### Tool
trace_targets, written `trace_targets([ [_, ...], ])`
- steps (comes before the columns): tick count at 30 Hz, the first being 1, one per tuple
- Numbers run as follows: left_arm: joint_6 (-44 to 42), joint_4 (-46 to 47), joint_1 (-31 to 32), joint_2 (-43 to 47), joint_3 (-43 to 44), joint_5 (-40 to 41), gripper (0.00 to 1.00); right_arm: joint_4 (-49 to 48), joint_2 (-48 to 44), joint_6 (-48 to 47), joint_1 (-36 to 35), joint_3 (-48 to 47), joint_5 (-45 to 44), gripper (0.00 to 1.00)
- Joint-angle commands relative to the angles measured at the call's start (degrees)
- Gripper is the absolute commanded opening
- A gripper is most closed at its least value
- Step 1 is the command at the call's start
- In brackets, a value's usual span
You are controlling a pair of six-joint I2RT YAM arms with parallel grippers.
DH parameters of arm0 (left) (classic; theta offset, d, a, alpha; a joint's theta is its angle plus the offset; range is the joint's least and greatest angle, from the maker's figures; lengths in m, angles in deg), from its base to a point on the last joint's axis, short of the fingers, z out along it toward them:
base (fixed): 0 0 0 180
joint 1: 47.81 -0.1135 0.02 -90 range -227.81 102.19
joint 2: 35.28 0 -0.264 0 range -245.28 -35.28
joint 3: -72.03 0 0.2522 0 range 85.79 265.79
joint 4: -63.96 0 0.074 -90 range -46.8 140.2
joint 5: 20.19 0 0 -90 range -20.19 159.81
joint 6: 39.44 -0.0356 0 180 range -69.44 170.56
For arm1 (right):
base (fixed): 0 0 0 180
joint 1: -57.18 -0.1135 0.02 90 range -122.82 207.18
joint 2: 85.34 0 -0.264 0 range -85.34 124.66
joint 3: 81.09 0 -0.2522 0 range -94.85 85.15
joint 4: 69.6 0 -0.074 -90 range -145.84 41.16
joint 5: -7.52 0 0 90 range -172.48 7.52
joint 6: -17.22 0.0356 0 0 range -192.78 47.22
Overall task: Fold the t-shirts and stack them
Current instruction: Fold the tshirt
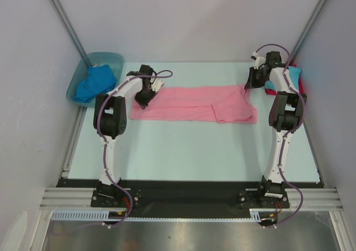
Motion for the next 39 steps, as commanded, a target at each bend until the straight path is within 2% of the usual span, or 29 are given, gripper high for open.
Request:
trace_targets([
  [1, -0.4, 0.6, 0.7, -1.7, 0.7, -1.2, 0.00, -0.4, -5.8, -1.6, -0.3, -3.6, -1.8, 0.00],
  [10, -0.4, 0.6, 1.2, -2.0, 1.3, -1.4, 0.00, -0.3, -6.8, -2.4, -1.1, -3.7, -2.8, 0.00],
  [24, -0.4, 0.5, 1.2, -2.2, 1.6, -1.7, 0.00, -6.3, -10.1, -4.1, -0.1, 3.7, -10.9, 0.00],
  [36, -0.4, 0.5, 1.4, -2.3, 1.8, -1.6, 0.00, -7.8, -11.0, -4.8, -1.1, 3.9, -13.6, 0.00],
  [39, -0.5, 0.5, 1.4, -2.2, 1.9, -1.4, 0.00, -6.8, -10.2, -5.7, -1.8, 3.9, -14.4, 0.20],
])
